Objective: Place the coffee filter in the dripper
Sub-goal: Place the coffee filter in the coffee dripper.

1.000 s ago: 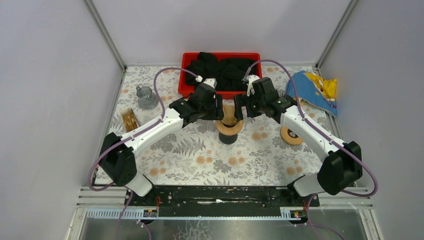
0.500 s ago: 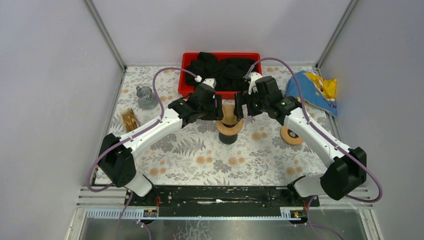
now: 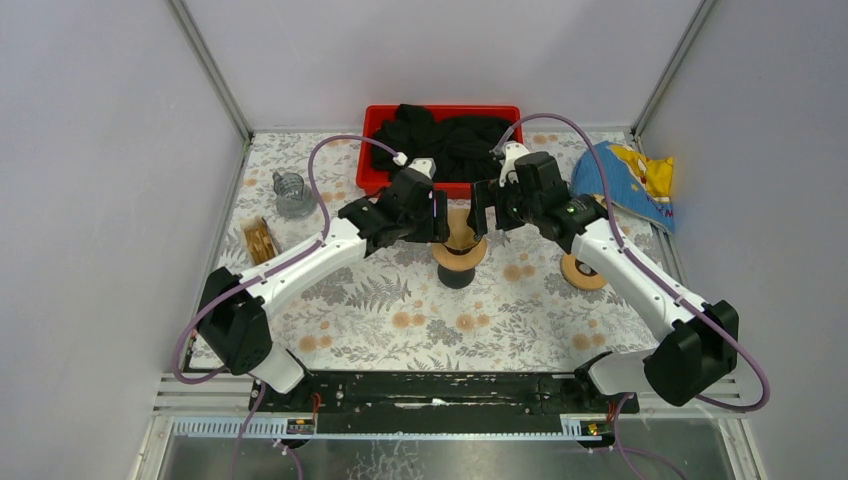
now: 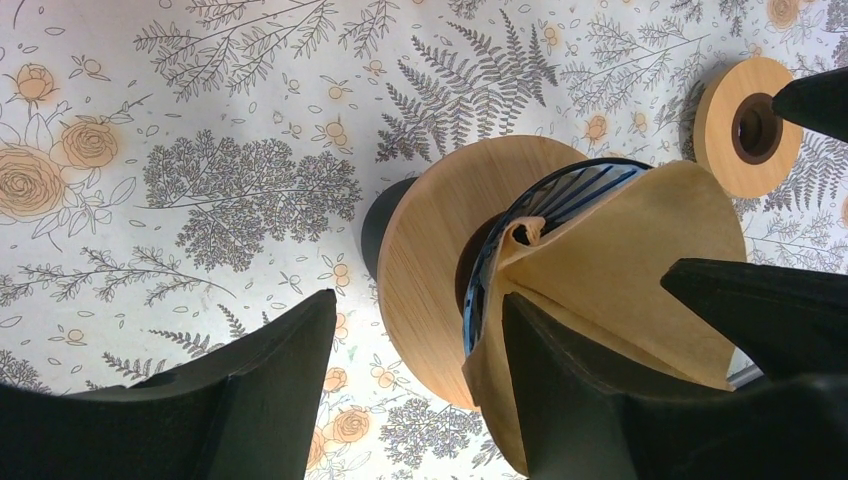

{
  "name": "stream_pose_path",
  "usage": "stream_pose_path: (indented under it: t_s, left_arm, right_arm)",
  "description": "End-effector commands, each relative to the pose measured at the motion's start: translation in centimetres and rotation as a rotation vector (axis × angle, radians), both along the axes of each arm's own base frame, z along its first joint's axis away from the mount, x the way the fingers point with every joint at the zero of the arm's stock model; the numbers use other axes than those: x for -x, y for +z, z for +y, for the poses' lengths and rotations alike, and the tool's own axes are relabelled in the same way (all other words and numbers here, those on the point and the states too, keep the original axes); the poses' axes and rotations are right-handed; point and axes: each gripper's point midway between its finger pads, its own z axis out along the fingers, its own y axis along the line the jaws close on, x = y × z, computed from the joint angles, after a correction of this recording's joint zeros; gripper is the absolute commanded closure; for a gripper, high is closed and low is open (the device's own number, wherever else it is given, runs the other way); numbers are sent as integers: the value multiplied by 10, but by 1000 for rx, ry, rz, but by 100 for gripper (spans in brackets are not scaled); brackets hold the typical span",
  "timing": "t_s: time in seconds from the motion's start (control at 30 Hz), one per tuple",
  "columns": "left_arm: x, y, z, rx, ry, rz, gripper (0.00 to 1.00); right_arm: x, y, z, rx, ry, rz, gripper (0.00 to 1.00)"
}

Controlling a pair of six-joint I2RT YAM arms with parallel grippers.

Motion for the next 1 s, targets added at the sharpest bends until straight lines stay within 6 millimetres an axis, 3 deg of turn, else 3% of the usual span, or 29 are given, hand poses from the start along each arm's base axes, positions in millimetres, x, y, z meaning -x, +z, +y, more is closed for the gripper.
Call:
stream_pose_path:
  t_s: [0.0,0.3,0.63,0.97]
  left_arm:
    - [-5,11,-3,4,-2,-33,30]
    - [-7,33,3,27,23,-88,27]
    - [-6,42,5,43,28,-110,24]
    - [-12,23,9,-18,47,-88,26]
  right_arm:
    - [-2,19,1,-48,-5,-58,1]
    - [-1,23,1,-58,-5,-69,1]
    - [4,15,5,-55,25,-27,1]
    - [-1,-17,-14,60,-53,22,1]
